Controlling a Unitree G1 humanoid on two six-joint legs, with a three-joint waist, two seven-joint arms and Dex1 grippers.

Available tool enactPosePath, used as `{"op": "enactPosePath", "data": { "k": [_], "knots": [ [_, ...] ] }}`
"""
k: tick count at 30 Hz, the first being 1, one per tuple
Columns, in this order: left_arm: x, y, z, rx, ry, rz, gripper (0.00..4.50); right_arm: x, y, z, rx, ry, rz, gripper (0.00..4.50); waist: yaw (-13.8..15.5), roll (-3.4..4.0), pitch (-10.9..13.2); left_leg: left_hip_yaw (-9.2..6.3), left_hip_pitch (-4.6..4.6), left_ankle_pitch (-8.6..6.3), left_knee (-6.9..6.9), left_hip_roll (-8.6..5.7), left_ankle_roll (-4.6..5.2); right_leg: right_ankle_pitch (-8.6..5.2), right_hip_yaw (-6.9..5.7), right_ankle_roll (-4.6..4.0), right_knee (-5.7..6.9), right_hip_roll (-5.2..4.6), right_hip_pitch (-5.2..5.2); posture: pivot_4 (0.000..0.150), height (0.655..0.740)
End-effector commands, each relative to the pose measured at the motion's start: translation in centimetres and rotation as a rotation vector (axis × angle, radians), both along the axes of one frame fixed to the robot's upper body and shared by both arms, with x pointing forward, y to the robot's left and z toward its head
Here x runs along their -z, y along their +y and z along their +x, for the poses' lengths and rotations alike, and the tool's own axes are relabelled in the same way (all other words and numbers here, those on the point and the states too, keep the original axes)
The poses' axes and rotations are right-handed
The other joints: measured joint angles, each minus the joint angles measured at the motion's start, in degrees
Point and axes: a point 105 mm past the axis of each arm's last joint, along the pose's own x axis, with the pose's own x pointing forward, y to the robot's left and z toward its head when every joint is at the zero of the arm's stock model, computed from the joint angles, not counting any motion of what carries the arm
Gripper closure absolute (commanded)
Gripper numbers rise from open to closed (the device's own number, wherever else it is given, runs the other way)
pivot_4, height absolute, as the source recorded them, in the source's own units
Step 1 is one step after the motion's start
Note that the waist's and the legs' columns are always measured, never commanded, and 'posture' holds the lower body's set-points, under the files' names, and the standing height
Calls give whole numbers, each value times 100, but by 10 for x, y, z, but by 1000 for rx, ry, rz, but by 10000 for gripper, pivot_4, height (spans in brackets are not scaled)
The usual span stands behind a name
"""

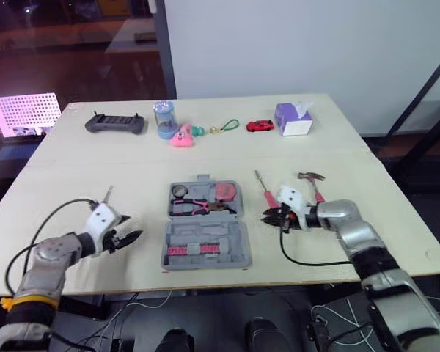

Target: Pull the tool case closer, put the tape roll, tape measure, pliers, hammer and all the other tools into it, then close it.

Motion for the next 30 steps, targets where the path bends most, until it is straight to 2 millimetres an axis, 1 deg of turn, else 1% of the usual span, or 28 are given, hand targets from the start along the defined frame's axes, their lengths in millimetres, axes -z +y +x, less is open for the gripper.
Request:
{"op": "enactPosePath", "data": {
  "k": [1,2,3,4,6,8,10,12,14,17,18,21,25,26,28,30],
  "knots": [
    [-31,31,-16,-131,-116,-60,0,-33,-30,-12,80,-62,108,15185,9,0,0,0,-1,0,0,0,0,0,0,0,0,0,0,1500,7400],
    [-34,40,-23,-178,-131,-77,0,-36,-40,-18,112,-63,122,10252,21,0,0,-1,-1,-1,-1,0,1,0,-1,0,-2,-1,0,1500,7400],
    [-33,53,-33,-240,-135,-86,0,-38,-53,-25,154,-60,148,5506,35,-1,0,-1,-4,-3,-4,0,5,0,-1,0,-7,-1,-1,1500,7400],
    [-33,62,-40,-282,-135,-89,0,-39,-60,-30,181,-58,165,206,38,-2,1,0,-4,-6,-3,0,10,0,0,0,-9,-1,0,1500,7400],
    [-30,76,-55,-359,-133,-112,0,-42,-75,-38,243,-59,209,206,42,-2,1,2,-3,-8,-4,0,14,0,0,0,-16,-1,2,1500,7400],
    [-24,92,-75,-439,-123,-146,0,-41,-95,-51,314,-74,219,206,68,-3,1,3,2,-8,-3,0,14,0,0,0,-14,0,7,1500,7400],
    [-19,100,-88,-483,-113,-161,0,-42,-106,-59,355,-89,226,206,112,-3,2,5,13,-8,-3,1,15,-1,0,0,-16,0,20,1500,7400],
    [-13,113,-103,-547,-101,-180,0,-47,-117,-68,397,-110,272,206,136,-4,2,9,13,-9,-1,0,15,-1,0,0,-19,0,23,1500,7400],
    [-9,118,-110,-582,-97,-196,0,-48,-126,-74,436,-101,300,206,153,-4,2,11,13,-8,-1,0,15,0,1,1,-20,-1,25,1500,7400],
    [-10,120,-111,-618,-115,-234,0,-43,-142,-80,495,-88,297,206,175,-6,2,11,18,-8,0,0,15,0,-1,1,-23,-1,35,1500,7400],
    [-10,117,-109,-597,-111,-213,0,-45,-145,-81,510,-95,304,206,176,-7,1,11,19,-8,1,0,15,1,-1,2,-24,-1,37,1500,7400],
    [-14,110,-104,-568,-117,-212,0,-50,-148,-81,525,-107,325,206,160,-6,1,11,20,-8,-1,0,15,0,0,2,-24,0,37,1500,7400],
    [-22,107,-96,-542,-133,-214,0,-51,-145,-80,517,-105,329,206,146,-6,1,11,24,-9,-2,1,15,0,0,2,-23,1,37,1500,7400],
    [-22,103,-92,-506,-126,-203,0,-55,-142,-77,513,-107,346,206,140,-6,1,11,24,-8,-2,1,15,0,0,2,-23,1,38,1500,7400],
    [-29,96,-82,-432,-124,-182,0,-63,-132,-72,484,-113,370,206,138,-6,1,11,25,-8,-2,1,15,0,0,2,-23,1,38,1500,7400],
    [-41,89,-69,-365,-135,-170,0,-71,-121,-69,455,-116,391,206,139,-4,2,11,26,-8,-2,1,15,1,0,2,-20,1,38,1500,7400]
  ]
}}
